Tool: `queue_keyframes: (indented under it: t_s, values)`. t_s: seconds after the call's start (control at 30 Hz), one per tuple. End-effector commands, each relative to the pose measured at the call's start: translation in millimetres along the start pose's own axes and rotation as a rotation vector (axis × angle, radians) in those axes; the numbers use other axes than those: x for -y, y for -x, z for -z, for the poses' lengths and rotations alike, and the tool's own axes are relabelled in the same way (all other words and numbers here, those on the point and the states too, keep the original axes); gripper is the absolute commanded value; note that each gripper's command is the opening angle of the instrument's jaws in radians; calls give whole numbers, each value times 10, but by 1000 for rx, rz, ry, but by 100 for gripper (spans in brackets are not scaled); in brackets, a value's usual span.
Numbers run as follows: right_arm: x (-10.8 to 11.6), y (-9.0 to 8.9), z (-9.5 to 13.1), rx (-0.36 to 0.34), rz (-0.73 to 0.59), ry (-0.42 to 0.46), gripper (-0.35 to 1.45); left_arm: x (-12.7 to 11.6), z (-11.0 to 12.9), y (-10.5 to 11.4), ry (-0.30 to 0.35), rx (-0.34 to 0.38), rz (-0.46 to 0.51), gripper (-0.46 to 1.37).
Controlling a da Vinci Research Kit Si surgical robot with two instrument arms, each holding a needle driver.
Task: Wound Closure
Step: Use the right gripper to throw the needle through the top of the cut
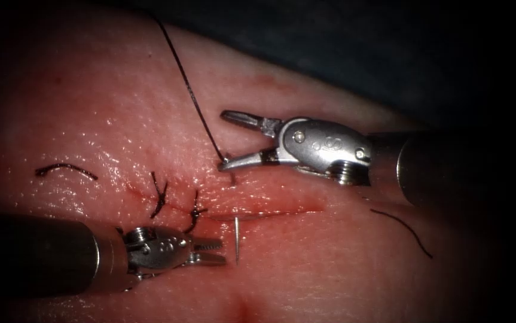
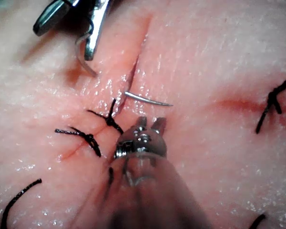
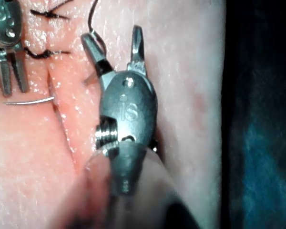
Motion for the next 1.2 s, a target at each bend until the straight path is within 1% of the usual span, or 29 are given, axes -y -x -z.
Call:
queue_keyframes:
  t_s: [0.03, 0.13, 0.17, 0.2, 0.23, 0.27, 0.3, 0.33, 0.37, 0.4, 0.47, 0.57, 0.63, 0.73, 0.83, 0.9, 1.0, 1.1, 1.17, 1.2]
  values:
    - [-1, 1, -1, 9, 9, -6, 114, 0, 0, -1, 0, 0, 0, 12]
    - [1, 2, -4, 9, 11, -5, 115, 1, 0, -2, 1, 0, 0, 14]
    - [1, 2, -4, 9, 11, -4, 113, 2, 0, -2, 1, 0, 0, 14]
    - [0, 1, -4, 11, 10, -6, 105, 2, 0, -2, 1, 0, 0, 14]
    - [0, 1, -3, 11, 9, -7, 103, 2, 0, -2, 1, 0, 0, 14]
    - [-1, 0, -2, 6, 9, -8, 85, 2, 0, -2, 1, 0, 0, 14]
    - [-1, -1, -1, -3, 8, -21, 52, 2, 0, -2, 1, 0, 0, 14]
    - [-1, -2, 1, -15, 7, -37, 3, 2, 0, -2, 1, 0, 0, 14]
    - [0, -2, 2, -27, 7, -49, -30, 2, 0, -2, 1, 0, 0, 14]
    - [-1, -2, 3, -36, 7, -65, -35, 2, 0, -2, 1, 0, 0, 13]
    - [-2, -2, 3, -41, 8, -73, -35, 2, 0, -2, 1, 0, 0, 12]
    - [-1, 1, 0, -18, 5, -65, -35, 3, 1, -2, 2, 0, 0, 14]
    - [0, 3, -2, 6, -35, -56, -35, 3, 1, -3, 2, 0, 0, 15]
    - [1, 7, -3, 13, -103, -40, -35, 3, 1, -3, 2, 0, 0, 16]
    - [4, 11, 1, 53, -169, -23, -35, 3, 1, -3, 3, 0, 0, 17]
    - [9, 15, 4, 92, -236, -16, -35, 3, 2, -2, 3, 0, -1, 19]
    - [18, 20, 9, 139, -301, -14, -35, 4, 2, -2, 3, 0, -1, 16]
    - [25, 25, 14, 175, -352, -9, -35, 4, 2, -2, 3, 0, -1, 17]
    - [30, 29, 20, 226, -372, 16, -35, 4, 2, -2, 3, 0, -1, 16]
    - [31, 30, 23, 241, -378, 20, -35, 4, 2, -2, 3, 0, -1, 17]
